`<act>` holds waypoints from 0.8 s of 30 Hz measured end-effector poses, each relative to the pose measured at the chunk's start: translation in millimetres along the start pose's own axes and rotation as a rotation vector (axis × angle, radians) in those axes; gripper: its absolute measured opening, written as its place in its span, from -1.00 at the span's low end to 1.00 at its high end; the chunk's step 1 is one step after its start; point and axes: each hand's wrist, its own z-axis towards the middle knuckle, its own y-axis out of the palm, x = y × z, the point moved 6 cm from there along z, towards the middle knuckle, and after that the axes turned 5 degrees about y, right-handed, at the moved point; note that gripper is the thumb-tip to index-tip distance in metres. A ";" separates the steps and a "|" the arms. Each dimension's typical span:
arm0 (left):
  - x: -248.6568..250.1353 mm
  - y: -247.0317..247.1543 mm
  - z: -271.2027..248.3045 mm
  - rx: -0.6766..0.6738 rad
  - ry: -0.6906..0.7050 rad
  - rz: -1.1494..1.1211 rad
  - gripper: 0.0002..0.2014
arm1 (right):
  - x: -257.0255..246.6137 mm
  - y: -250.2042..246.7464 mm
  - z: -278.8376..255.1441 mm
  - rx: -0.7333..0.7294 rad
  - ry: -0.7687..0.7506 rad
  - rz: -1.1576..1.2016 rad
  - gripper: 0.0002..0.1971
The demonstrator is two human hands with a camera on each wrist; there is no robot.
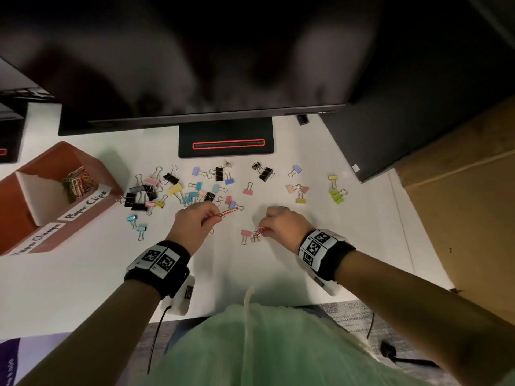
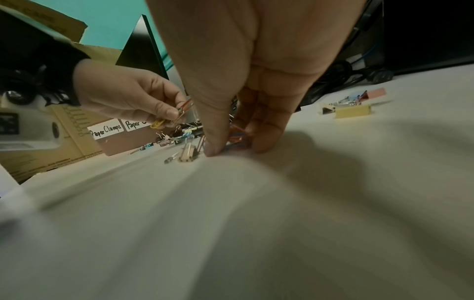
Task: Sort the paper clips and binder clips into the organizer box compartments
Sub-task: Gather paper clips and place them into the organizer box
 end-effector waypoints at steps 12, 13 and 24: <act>-17.5 -18.8 -19.9 0.059 -0.023 -0.100 -0.94 | -2.5 3.3 -3.8 0.046 0.106 0.022 -0.74; -20.3 -21.0 -22.0 0.061 -0.027 -0.106 -0.95 | -3.4 2.6 -4.4 0.053 0.125 0.024 -0.74; -47.7 -58.4 -34.6 -0.004 0.013 -0.101 -0.95 | -17.7 -1.1 -12.2 0.072 0.335 0.055 -0.78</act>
